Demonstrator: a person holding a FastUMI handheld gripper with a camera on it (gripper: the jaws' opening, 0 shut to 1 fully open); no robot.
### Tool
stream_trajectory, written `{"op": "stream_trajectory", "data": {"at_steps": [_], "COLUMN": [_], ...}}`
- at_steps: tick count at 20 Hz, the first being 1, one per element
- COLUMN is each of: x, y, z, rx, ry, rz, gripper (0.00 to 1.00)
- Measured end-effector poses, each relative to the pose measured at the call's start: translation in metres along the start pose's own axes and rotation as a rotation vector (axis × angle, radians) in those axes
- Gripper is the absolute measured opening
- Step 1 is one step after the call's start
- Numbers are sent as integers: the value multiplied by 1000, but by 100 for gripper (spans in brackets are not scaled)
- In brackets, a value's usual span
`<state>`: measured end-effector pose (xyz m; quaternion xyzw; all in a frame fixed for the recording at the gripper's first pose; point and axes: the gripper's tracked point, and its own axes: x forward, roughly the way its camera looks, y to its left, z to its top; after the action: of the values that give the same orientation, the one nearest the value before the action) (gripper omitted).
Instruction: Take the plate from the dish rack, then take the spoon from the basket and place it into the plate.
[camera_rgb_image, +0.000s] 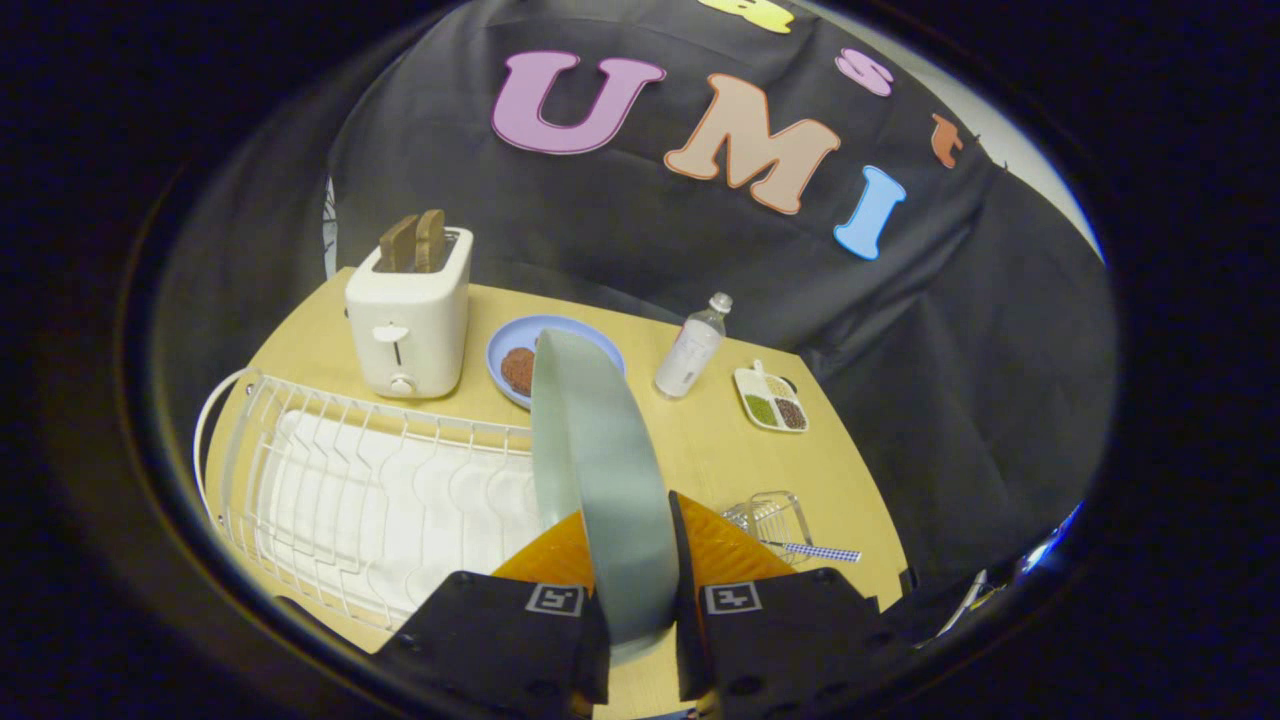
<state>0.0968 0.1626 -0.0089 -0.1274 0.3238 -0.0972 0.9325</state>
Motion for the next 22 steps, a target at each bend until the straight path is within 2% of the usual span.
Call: {"op": "stream_trajectory", "data": {"at_steps": [6,10,18,22], "x": [-38,-69,-101,-86], "y": [-22,-69,-175,-173], "z": [11,4,-82,-138], "rx": [113,237,448,543], "ry": [-49,-62,5,107], "rz": [26,-1,-164,-143], "gripper": [29,29,29,29]}}
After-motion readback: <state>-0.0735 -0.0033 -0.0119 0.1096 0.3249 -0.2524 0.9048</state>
